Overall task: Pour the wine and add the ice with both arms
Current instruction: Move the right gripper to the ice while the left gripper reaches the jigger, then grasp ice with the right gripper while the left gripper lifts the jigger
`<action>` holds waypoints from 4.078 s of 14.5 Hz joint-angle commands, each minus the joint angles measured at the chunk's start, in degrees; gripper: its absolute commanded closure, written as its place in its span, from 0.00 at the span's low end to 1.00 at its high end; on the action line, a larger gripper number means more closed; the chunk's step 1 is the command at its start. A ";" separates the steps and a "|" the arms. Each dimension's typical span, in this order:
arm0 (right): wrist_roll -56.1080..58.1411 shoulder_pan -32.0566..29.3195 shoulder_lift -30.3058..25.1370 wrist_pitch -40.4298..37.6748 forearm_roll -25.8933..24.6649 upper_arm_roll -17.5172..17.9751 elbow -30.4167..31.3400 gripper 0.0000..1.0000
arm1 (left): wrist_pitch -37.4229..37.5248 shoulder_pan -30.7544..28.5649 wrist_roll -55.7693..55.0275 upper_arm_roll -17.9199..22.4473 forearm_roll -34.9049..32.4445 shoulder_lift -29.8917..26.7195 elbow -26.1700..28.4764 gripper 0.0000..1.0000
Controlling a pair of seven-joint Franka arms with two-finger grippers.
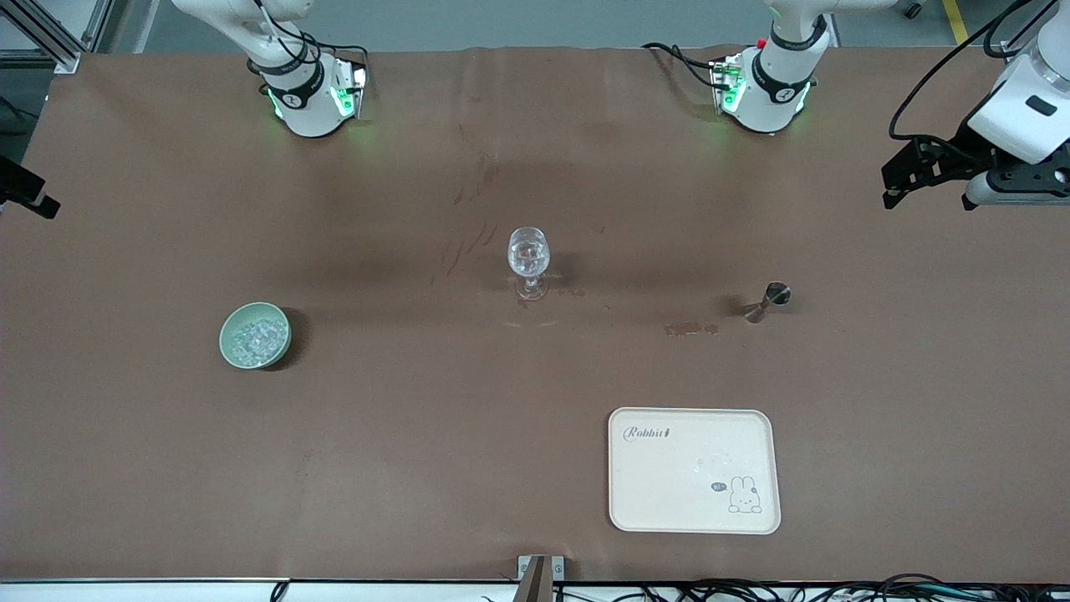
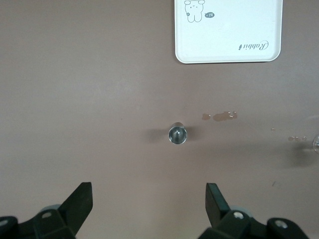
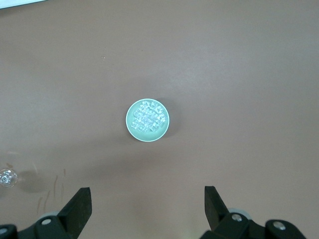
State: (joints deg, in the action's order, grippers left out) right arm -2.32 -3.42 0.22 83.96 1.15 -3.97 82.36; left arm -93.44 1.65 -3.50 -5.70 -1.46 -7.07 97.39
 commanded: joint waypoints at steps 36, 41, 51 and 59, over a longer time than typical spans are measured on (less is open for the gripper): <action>-6.82 3.07 18.94 60.88 0.69 0.72 40.94 0.19 | -0.61 -15.27 -33.06 0.52 34.60 51.80 -7.83 0.13; -6.64 3.07 19.12 62.90 0.52 0.72 43.06 0.38 | 6.33 -15.88 -33.59 0.52 42.84 55.49 -7.48 0.29; -6.82 3.07 20.26 63.43 0.61 2.03 43.14 0.39 | 6.34 -16.50 -32.10 0.52 42.59 58.04 -7.21 0.51; -3.83 2.19 20.26 63.17 0.52 2.04 43.50 0.46 | 6.43 -16.67 -32.10 0.52 42.77 57.70 -7.21 0.82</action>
State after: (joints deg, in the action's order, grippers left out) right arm -7.48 -0.54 21.15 146.51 1.37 -2.28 124.36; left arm -87.65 -14.60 -35.95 -5.14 40.78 50.99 90.15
